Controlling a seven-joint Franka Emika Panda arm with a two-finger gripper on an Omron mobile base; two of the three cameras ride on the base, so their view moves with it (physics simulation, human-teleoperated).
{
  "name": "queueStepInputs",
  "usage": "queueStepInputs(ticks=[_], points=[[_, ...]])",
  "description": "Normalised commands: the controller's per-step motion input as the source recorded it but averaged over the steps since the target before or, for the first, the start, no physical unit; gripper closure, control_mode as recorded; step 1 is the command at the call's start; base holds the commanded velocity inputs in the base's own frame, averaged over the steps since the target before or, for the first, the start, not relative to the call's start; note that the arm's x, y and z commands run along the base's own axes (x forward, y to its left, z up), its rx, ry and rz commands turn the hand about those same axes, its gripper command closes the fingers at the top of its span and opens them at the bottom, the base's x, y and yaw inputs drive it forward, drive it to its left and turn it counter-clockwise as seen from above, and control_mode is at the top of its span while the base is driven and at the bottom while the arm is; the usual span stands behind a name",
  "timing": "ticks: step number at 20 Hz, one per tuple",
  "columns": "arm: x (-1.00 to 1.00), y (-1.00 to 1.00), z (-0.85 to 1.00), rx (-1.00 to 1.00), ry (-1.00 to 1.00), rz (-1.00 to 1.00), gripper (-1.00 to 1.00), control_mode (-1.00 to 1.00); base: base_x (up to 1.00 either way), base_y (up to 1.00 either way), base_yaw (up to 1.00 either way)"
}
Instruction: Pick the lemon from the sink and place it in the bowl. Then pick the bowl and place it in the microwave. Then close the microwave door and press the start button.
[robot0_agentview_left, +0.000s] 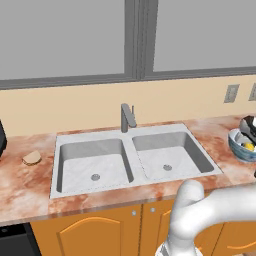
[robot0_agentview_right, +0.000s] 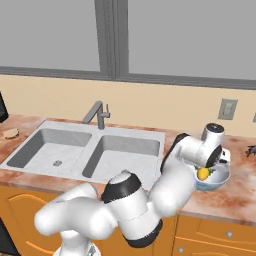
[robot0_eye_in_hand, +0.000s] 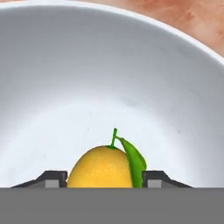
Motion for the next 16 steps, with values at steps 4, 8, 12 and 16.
queueStepInputs(ticks=[4,8,12,16], points=[[0.00,0.00,0.18,0.03,0.00,0.00,-1.00,-1.00,0.00,0.00,0.00],[-0.23,0.08,0.46,0.00,0.00,0.00,-1.00,-1.00,0.00,0.00,0.00],[-0.46,0.29,0.70,-0.02,0.00,0.00,-1.00,-1.00,0.00,0.00,0.00],[-0.71,0.91,0.24,-0.05,0.00,0.04,-1.00,-1.00,0.00,0.00,0.00]])
